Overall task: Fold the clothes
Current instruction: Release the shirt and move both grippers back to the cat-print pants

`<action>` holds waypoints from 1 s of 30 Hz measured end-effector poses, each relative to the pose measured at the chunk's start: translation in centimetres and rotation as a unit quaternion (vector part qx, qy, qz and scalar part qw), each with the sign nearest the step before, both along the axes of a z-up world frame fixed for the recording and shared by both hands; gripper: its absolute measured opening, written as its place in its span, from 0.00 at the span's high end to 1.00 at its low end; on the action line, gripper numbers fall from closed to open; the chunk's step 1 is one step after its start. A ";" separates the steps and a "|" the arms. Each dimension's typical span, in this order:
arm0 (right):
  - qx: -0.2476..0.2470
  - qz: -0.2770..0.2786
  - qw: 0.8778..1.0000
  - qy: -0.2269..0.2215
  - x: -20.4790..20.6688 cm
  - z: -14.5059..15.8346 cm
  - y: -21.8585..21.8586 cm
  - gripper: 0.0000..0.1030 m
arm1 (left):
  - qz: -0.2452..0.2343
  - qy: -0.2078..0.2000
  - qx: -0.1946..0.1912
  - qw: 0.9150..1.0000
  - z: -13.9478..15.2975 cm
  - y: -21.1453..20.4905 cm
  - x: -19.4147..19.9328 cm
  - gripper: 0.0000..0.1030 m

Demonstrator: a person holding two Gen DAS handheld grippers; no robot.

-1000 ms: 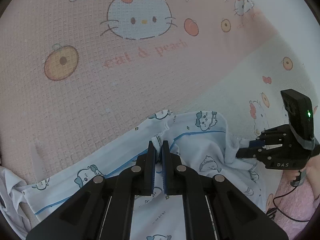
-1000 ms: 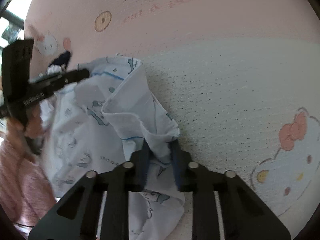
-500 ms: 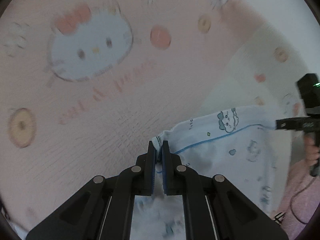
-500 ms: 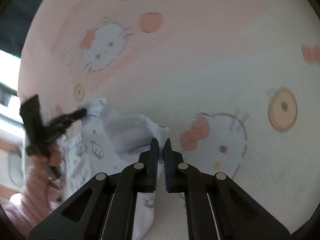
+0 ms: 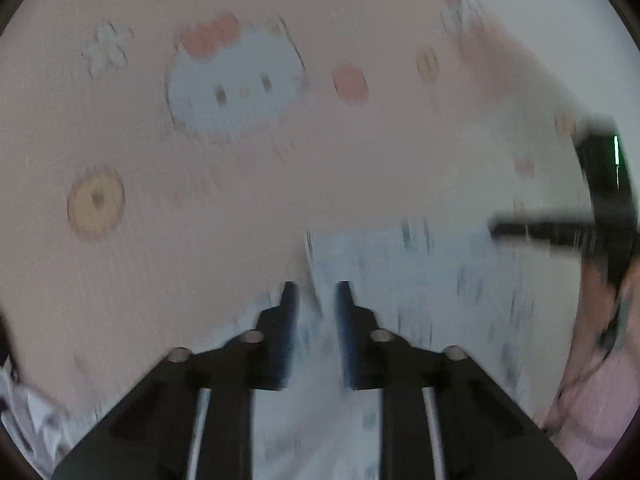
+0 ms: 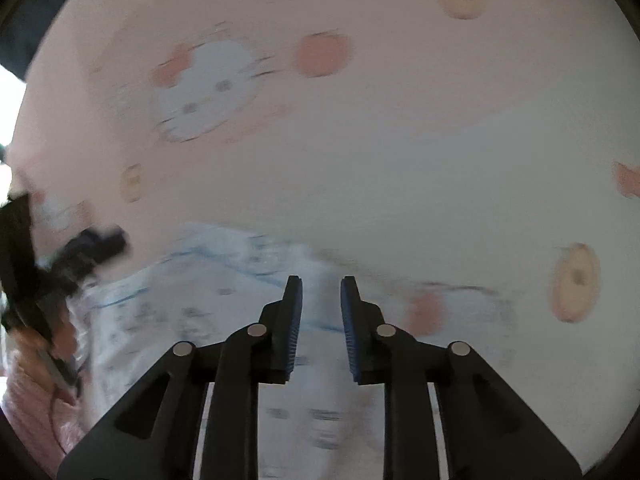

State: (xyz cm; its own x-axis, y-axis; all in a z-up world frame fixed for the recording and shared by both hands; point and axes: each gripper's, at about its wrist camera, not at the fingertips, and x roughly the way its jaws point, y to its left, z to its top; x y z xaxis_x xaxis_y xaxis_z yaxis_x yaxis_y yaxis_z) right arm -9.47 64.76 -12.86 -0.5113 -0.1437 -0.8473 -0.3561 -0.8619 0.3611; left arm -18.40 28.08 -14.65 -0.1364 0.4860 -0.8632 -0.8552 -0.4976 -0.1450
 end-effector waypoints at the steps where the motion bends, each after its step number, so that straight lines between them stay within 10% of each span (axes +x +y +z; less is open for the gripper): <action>1: -0.012 0.019 1.000 -0.002 -0.3 -0.4 -1.0 0.76 | -0.007 0.004 -0.025 1.000 -0.9 -0.6 0.9 0.86; 4: -0.025 0.072 0.997 -0.033 -1.0 -1.9 -4.1 0.76 | 0.009 0.019 -0.093 0.995 -3.1 -2.8 2.0 0.86; 12: 0.029 0.073 0.994 -0.074 2.1 -2.2 -6.4 0.67 | 0.067 -0.032 -0.055 0.996 -0.3 -12.1 5.0 0.79; 14: 0.005 0.064 0.996 -0.066 3.9 -1.7 -7.4 0.66 | 0.024 -0.021 -0.061 0.998 0.1 -12.6 8.5 0.65; 23: 0.032 0.091 0.993 -0.064 13.0 0.9 -18.1 0.59 | -0.118 -0.002 -0.043 0.992 0.1 -15.3 19.2 0.64; 30: 0.074 0.093 0.989 -0.086 17.2 -0.4 -25.2 0.56 | -0.120 0.027 -0.089 0.988 -2.6 -16.0 20.9 0.63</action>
State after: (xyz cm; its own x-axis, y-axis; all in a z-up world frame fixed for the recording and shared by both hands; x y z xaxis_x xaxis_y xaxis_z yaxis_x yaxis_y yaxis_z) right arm 7.73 39.54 -13.27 -0.3335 -0.0903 -0.9384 -0.2311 -0.9572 0.1742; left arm 2.46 12.10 -17.27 -0.0836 0.3505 -0.9328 -0.9560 -0.2923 -0.0241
